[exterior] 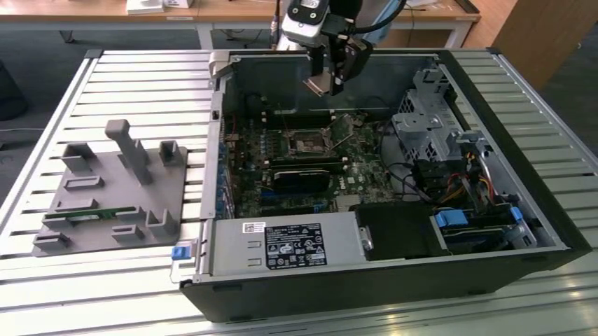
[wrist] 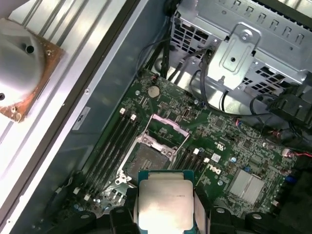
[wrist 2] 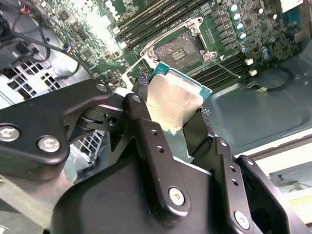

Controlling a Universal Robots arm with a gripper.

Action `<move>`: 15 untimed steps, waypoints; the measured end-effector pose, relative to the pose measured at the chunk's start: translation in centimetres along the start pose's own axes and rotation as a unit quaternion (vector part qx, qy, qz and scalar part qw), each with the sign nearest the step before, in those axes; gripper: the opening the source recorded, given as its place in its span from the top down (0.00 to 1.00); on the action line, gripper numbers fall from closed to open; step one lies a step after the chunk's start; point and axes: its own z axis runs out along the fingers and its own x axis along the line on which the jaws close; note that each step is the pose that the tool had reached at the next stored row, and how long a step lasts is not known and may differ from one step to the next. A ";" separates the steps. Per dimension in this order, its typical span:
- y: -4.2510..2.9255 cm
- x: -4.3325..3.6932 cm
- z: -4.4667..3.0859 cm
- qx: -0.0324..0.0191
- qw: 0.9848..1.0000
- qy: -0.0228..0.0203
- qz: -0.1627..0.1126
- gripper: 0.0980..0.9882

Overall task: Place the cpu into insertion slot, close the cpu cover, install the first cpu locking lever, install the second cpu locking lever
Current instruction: 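Place the cpu into insertion slot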

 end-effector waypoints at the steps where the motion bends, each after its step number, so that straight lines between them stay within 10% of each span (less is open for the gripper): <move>1: 0.00 0.00 0.01 0.000 1.000 -0.001 0.007 0.50; 15: -0.01 0.00 0.12 -0.001 0.997 -0.008 0.082 0.50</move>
